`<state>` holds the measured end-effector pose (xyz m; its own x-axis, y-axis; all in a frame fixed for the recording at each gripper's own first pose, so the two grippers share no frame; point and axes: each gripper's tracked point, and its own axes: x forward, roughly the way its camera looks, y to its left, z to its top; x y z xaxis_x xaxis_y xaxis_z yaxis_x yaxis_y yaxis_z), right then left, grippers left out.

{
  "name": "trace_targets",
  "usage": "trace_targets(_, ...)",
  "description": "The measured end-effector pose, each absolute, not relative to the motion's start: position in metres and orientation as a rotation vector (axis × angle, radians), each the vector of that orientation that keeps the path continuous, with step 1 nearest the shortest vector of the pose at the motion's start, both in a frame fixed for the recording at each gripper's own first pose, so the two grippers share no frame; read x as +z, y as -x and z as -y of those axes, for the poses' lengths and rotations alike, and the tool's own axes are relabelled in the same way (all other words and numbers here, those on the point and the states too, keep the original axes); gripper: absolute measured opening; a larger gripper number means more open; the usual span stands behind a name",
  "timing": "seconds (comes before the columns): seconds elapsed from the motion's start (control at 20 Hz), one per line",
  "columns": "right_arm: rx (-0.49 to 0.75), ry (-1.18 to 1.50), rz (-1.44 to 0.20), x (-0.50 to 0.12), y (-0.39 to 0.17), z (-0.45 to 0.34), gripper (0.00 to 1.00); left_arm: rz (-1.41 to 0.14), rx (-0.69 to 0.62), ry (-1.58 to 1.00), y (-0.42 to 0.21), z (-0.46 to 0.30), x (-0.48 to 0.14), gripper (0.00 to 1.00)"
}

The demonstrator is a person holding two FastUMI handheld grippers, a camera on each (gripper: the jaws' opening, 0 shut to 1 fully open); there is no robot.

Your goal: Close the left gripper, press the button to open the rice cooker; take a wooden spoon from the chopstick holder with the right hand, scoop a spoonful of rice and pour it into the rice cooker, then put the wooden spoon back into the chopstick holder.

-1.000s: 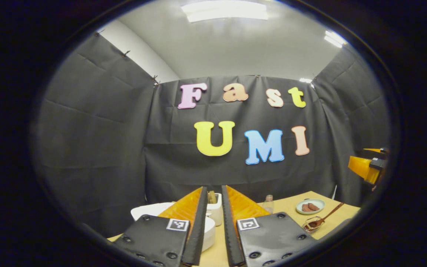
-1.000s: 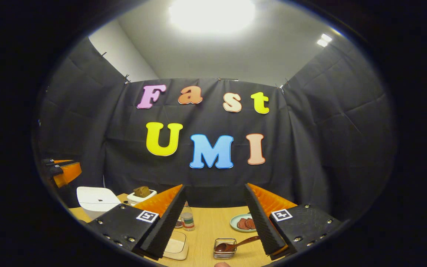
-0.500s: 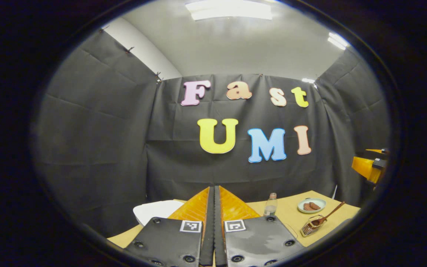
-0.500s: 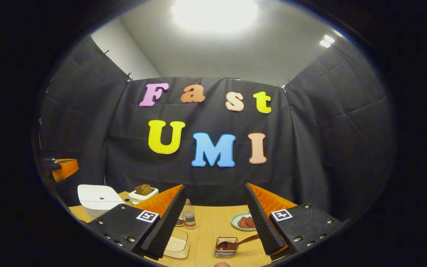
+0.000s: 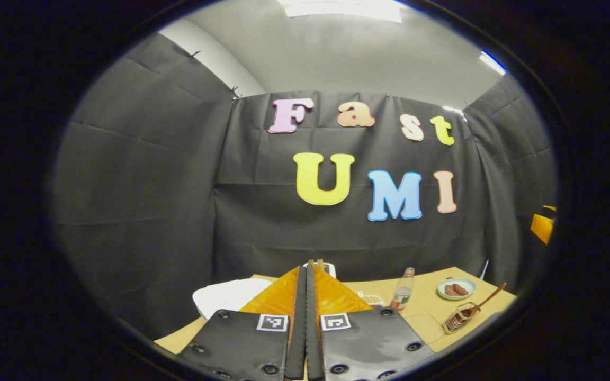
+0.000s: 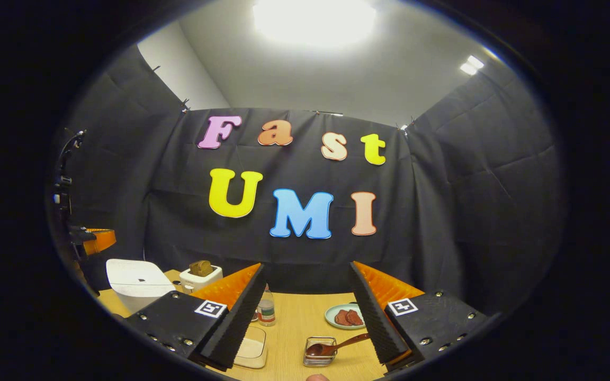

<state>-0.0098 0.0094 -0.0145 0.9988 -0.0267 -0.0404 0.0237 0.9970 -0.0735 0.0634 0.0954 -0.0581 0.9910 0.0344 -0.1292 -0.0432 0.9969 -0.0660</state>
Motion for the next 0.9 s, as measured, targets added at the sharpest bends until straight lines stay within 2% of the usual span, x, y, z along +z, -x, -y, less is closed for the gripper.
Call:
trace_targets(0.85, -0.110, 0.133, -0.074, -0.020, 0.013, -0.028, 0.95, -0.383, 0.046, 0.142, -0.131, -0.146, -0.199, 0.10)
trace_targets(0.9, -0.112, 0.136, -0.076, -0.022, 0.012, -0.029, 0.95, -0.399, 0.047, 0.149, -0.129, -0.147, -0.208, 0.07)
